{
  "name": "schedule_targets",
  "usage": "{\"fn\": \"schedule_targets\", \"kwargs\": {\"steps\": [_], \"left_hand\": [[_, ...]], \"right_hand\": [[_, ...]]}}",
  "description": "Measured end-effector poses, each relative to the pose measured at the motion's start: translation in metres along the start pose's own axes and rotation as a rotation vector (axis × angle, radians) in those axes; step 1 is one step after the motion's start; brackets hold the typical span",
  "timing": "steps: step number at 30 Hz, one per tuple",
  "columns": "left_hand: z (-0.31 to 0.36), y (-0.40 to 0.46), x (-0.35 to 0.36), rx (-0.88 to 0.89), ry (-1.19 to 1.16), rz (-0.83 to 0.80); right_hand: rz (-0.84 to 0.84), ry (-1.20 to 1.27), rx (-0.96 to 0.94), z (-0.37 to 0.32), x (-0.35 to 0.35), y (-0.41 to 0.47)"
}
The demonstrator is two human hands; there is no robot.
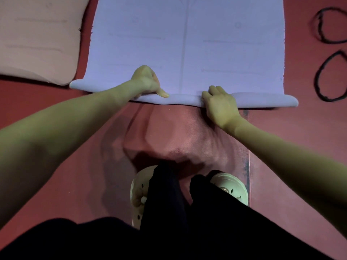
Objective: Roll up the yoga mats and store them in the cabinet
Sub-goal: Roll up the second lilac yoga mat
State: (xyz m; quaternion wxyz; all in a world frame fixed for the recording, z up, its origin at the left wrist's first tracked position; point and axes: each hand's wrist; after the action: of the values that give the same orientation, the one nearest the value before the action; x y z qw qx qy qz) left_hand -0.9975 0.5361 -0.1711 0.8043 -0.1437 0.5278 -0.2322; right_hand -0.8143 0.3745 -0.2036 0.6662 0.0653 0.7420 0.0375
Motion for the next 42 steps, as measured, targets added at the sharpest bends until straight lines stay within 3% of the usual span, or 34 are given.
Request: {"fn": "schedule_targets", "kwargs": {"steps": [5, 11, 14, 17, 21, 30, 37, 42], "left_hand": [[0.002, 0.006, 0.003, 0.122, 0.097, -0.008], [-0.016, -0.003, 0.014, 0.374, 0.076, 0.112], [-0.035, -0.011, 0.024, 0.617, 0.149, 0.295], [-0.049, -0.016, 0.031, 1.005, 0.383, 0.491], [-0.06, -0.013, 0.027, 1.215, 0.551, 0.496], [-0.091, -0.015, 0.035, 1.07, 0.56, 0.633], [-0.073, -0.01, 0.014, 0.906, 0.395, 0.284], [-0.069, -0.007, 0.009, 0.747, 0.282, 0.16]], "right_hand": [[0.093, -0.056, -0.219, 0.012, 0.001, -0.005], [0.071, -0.082, -0.203, 0.03, 0.012, -0.013], [-0.022, -0.017, -0.247, 0.031, 0.01, -0.005], [-0.027, 0.009, -0.255, 0.034, 0.011, 0.001], [-0.006, -0.026, -0.238, 0.034, 0.019, 0.001], [-0.019, -0.108, -0.243, 0.035, 0.023, 0.002], [0.096, -0.162, -0.215, 0.031, 0.028, 0.003], [0.093, -0.113, -0.203, 0.032, 0.027, 0.007]]}}
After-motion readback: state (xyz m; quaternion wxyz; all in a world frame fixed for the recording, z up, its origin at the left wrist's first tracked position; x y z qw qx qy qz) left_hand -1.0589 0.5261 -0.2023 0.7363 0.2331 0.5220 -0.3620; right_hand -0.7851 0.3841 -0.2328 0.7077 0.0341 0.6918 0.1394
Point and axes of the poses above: each hand's wrist, its own y-axis towards the middle knuckle, its own x-axis out of the palm, z = x × y, and after that the axes turned 8 degrees about z, right-handed
